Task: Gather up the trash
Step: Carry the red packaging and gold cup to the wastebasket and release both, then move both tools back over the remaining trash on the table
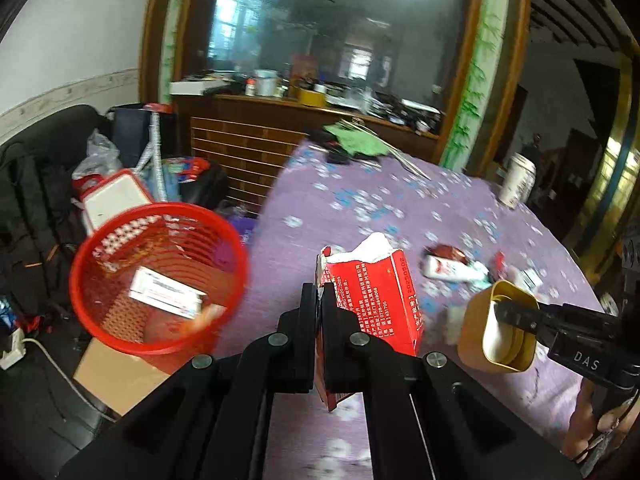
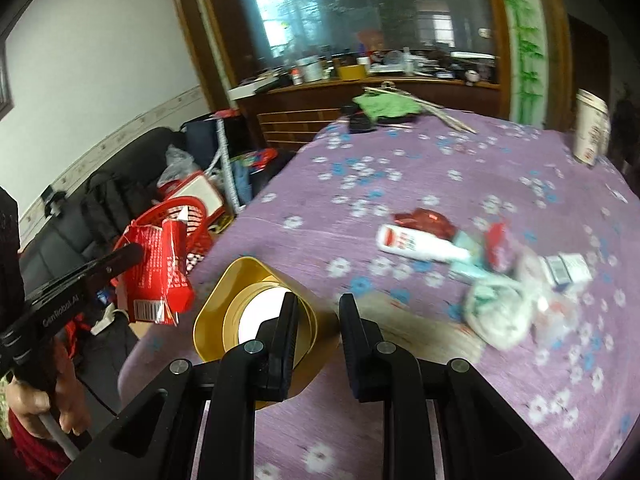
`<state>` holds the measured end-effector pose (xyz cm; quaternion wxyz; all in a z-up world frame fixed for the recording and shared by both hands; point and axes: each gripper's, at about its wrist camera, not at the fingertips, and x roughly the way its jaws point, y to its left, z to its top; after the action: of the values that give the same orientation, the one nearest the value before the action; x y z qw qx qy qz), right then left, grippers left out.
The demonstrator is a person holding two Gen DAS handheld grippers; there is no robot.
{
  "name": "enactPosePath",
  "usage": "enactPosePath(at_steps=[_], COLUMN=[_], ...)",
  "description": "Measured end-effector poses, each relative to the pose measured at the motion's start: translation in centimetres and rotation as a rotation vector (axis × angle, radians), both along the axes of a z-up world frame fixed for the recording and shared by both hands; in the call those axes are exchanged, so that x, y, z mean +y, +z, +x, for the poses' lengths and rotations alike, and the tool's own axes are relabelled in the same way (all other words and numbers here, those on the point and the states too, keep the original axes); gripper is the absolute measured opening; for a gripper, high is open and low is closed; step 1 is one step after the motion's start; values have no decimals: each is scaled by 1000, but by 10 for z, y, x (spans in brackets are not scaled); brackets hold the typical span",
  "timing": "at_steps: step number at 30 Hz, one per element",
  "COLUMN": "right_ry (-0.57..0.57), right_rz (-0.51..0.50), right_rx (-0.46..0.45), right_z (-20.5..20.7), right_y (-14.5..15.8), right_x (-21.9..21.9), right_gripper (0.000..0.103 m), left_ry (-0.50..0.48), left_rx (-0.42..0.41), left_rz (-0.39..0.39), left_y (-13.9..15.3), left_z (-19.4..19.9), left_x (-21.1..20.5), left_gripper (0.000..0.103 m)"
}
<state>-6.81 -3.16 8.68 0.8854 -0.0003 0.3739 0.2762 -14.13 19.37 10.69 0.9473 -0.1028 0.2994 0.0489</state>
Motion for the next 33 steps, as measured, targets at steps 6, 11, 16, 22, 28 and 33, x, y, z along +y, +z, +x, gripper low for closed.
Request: enactPosePath(at_steps=[6,11,16,22,28,33], right_ry=[78,142,199,248,263,244], right_rz=[-22,-19,-7,-25,-28,19], right_rx=[-26,-43,-32,-31,11,21], right_z=[10,21,35,51,69,78], right_y=[18,31,33,28,17,21], right_x=[46,93,144,208,250,238], right_gripper=[23,23,23,23,33,36], left_ry=[87,149,203,256,285,308], left_rx=[-12,-10,14,29,35,2], left_rz=[12,15,18,11,-10,0], left_y=[10,10,1,-7,-10,-7], left_z=[-6,-7,-4,1,7,2], left_x=[48,86,121,154,175,174], left_gripper=[2,2,2,2,13,53])
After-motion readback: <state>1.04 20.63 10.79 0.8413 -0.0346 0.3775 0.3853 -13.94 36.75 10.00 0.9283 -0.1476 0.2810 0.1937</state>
